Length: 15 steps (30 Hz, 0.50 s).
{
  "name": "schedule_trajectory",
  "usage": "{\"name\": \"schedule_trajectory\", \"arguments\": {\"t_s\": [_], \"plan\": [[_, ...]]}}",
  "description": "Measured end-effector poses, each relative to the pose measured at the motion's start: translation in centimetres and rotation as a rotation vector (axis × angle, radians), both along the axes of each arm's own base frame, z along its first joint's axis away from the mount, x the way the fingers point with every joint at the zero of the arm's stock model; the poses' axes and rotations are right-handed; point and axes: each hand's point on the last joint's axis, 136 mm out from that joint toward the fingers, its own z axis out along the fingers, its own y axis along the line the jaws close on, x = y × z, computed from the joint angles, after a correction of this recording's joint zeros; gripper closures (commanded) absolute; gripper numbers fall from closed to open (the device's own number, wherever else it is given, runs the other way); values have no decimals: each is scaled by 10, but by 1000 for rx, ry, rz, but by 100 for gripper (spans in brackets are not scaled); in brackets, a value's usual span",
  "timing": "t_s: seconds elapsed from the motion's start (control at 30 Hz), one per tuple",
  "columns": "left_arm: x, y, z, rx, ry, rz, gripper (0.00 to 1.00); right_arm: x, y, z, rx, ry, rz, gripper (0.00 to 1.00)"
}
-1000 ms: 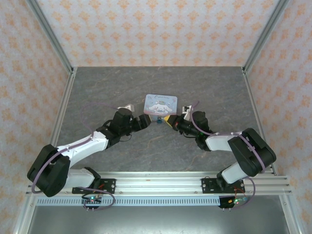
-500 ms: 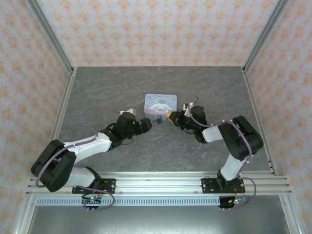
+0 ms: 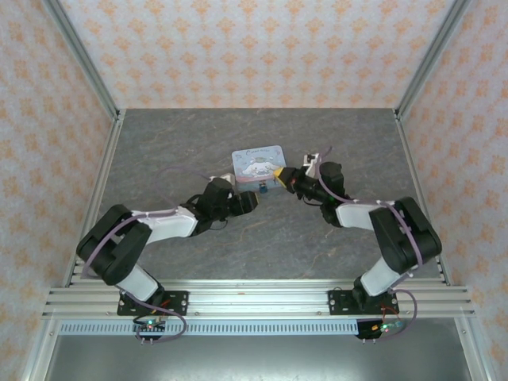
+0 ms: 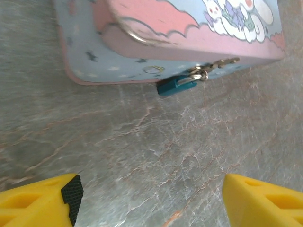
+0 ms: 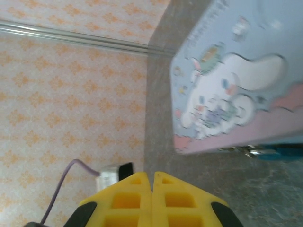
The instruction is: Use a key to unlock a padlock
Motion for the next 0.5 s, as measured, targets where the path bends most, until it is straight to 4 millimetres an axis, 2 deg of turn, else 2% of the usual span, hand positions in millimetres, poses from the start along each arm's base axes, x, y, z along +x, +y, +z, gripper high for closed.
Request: {"name": "schedule_trajectory", "arguments": {"t_s": [0.13, 0.23, 0.37, 0.5], "plan": [[7, -20, 0, -2, -25, -54, 26, 22, 4, 28, -23, -53, -14, 100], [16, -33, 0, 0, -46, -81, 27, 43, 3, 29, -31, -47, -36, 100], [29, -43, -2, 19, -70, -107, 28, 61, 2, 0, -51, 23, -56, 100], [38, -50, -7, 41, -82, -126, 29, 64, 2, -33, -66, 110, -60, 100]]}}
